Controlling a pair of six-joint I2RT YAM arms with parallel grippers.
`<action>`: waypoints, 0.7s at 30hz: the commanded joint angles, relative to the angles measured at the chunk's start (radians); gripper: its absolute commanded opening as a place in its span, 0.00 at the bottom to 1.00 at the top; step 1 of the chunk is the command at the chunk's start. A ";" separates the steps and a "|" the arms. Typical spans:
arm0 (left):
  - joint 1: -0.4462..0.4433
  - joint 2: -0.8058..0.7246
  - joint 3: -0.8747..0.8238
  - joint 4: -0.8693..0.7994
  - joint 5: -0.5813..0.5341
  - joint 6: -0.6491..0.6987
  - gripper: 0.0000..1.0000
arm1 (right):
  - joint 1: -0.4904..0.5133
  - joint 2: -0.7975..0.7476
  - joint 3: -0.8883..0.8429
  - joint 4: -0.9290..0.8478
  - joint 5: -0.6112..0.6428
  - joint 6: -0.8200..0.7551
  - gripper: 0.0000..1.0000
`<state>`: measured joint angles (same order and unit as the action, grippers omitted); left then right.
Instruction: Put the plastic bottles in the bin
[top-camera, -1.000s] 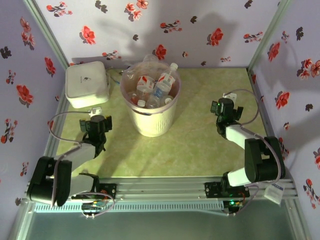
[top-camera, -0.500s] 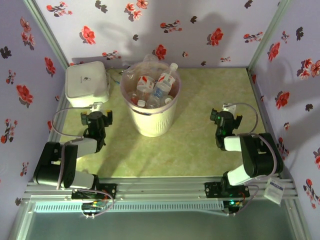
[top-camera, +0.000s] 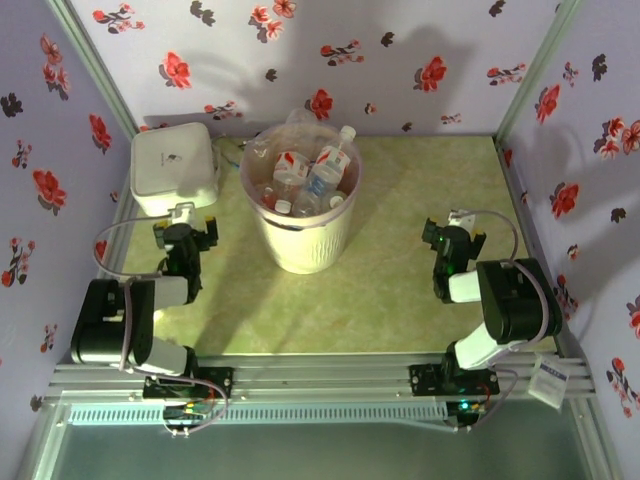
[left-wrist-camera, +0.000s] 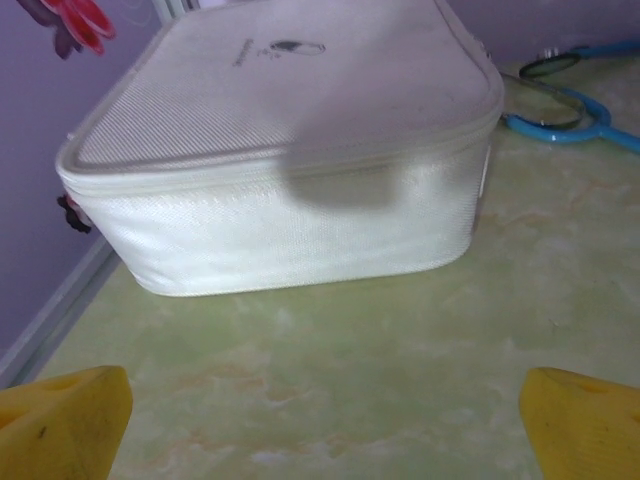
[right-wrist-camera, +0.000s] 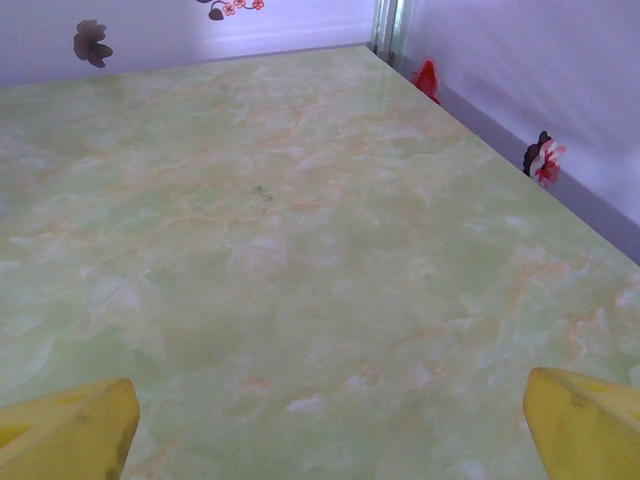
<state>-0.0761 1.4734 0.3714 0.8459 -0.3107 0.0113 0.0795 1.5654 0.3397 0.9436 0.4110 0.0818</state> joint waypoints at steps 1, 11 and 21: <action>0.024 0.089 0.000 0.123 0.033 -0.016 1.00 | -0.021 -0.005 0.027 -0.014 -0.010 0.031 0.99; 0.053 0.074 0.006 0.083 0.045 -0.068 1.00 | -0.025 -0.008 0.028 -0.023 -0.015 0.033 0.99; 0.053 0.074 0.007 0.080 0.045 -0.070 1.00 | -0.024 -0.007 0.030 -0.023 -0.016 0.033 0.99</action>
<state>-0.0277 1.5494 0.3710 0.8833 -0.2752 -0.0460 0.0586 1.5654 0.3496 0.9195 0.3954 0.0975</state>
